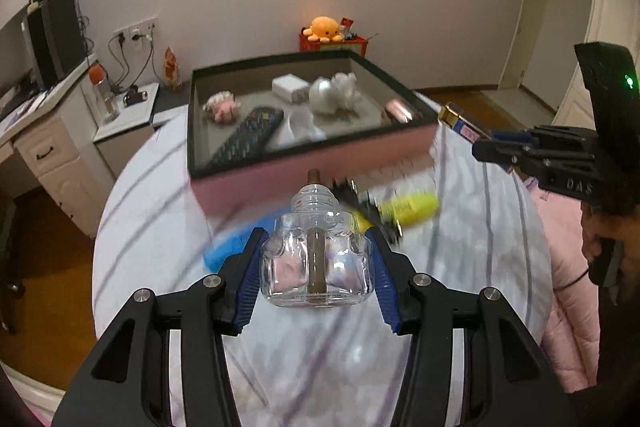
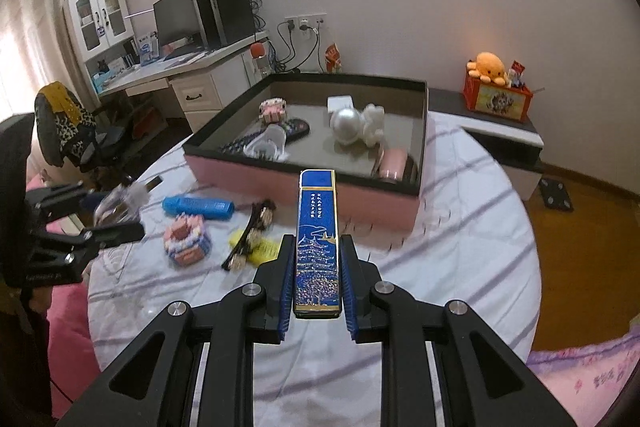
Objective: Organize rigid objects
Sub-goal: 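Lower the bottle and blue box into the pink box and open both tools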
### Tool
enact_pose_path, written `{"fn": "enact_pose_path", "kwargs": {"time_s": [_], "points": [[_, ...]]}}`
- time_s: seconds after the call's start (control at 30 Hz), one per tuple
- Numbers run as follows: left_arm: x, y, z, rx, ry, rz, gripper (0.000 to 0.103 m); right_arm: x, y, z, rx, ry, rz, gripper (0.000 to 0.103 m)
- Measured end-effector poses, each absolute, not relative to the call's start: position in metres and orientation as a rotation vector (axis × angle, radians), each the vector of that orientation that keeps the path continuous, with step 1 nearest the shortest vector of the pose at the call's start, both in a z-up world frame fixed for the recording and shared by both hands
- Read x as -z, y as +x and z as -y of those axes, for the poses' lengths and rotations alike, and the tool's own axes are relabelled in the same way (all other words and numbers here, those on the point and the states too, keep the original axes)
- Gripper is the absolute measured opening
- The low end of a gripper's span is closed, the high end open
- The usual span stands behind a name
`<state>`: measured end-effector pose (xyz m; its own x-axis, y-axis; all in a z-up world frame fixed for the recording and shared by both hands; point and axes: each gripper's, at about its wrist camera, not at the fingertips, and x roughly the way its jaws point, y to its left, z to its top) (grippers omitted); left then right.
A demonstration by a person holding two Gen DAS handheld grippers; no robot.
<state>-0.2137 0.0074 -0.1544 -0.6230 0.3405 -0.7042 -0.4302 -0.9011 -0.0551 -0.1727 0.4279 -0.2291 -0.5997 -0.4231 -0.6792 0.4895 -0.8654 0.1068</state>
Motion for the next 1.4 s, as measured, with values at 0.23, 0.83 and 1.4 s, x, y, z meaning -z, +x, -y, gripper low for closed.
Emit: {"fn": "enact_pose_path", "kwargs": {"time_s": [0.23, 0.83, 1.4], "points": [[0.141, -0.288, -0.015, -2.477, -1.050, -0.179, 0.050, 0.210, -0.230, -0.421, 2.441, 0.988, -0.180, 0.021], [0.173, -0.443, -0.053, -2.412, -1.243, -0.291, 0.050, 0.250, -0.385, -0.378, 2.521, 1.157, -0.441, 0.021], [0.165, -0.444, -0.045, -2.505, -1.214, -0.242, 0.084, 0.244, -0.378, -0.386, 2.493, 1.196, -0.356, 0.044]]}}
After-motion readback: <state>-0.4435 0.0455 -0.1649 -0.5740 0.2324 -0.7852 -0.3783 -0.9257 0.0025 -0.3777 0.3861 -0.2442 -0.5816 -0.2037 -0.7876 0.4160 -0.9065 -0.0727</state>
